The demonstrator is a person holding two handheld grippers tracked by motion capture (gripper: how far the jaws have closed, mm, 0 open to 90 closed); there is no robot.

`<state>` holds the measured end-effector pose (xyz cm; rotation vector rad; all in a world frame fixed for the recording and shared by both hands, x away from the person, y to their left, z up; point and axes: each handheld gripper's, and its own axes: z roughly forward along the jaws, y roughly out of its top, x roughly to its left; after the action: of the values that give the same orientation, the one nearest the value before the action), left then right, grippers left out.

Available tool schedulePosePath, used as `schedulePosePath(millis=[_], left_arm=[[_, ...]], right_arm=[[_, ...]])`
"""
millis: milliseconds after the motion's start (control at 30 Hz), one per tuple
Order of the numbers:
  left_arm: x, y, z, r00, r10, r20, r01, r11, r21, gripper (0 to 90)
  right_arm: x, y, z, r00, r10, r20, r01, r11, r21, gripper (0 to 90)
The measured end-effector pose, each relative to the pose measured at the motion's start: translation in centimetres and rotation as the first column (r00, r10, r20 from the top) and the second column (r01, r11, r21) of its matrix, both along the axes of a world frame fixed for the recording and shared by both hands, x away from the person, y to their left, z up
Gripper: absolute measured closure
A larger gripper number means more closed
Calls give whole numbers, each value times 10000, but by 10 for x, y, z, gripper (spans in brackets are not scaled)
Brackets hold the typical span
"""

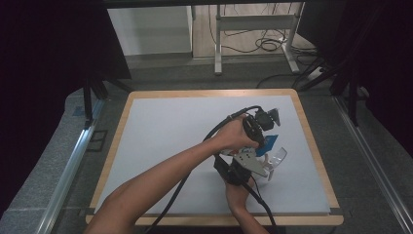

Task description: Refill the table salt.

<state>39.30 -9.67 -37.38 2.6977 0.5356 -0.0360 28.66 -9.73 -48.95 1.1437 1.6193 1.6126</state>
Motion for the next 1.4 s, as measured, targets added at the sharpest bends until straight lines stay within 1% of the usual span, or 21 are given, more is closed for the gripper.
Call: schedulePosePath(millis=[633, 933, 1000, 1167, 1400], left_arm=[[0, 0, -1, 10000, -3, -14, 2, 10000, -30, 900], [1, -1, 1, 10000, 24, 31, -25, 10000, 34, 900], [1, -2, 1, 10000, 0, 30, -1, 10000, 86, 900], [1, -4, 2, 10000, -34, 63, 33, 9999, 159, 900], [0, -5, 2, 10000, -9, 72, 8, 9999, 141, 900]], right_arm=[[1, 1, 0, 10000, -46, 29, 46, 9999, -150, 532], [2, 1, 2, 10000, -81, 14, 81, 10000, -6, 532], [2, 0, 2, 10000, -66, -46, 66, 10000, 24, 532], [3, -1, 3, 9999, -112, -6, 112, 9999, 124, 532], [2, -1, 3, 9999, -114, 9, 114, 9998, 155, 532]])
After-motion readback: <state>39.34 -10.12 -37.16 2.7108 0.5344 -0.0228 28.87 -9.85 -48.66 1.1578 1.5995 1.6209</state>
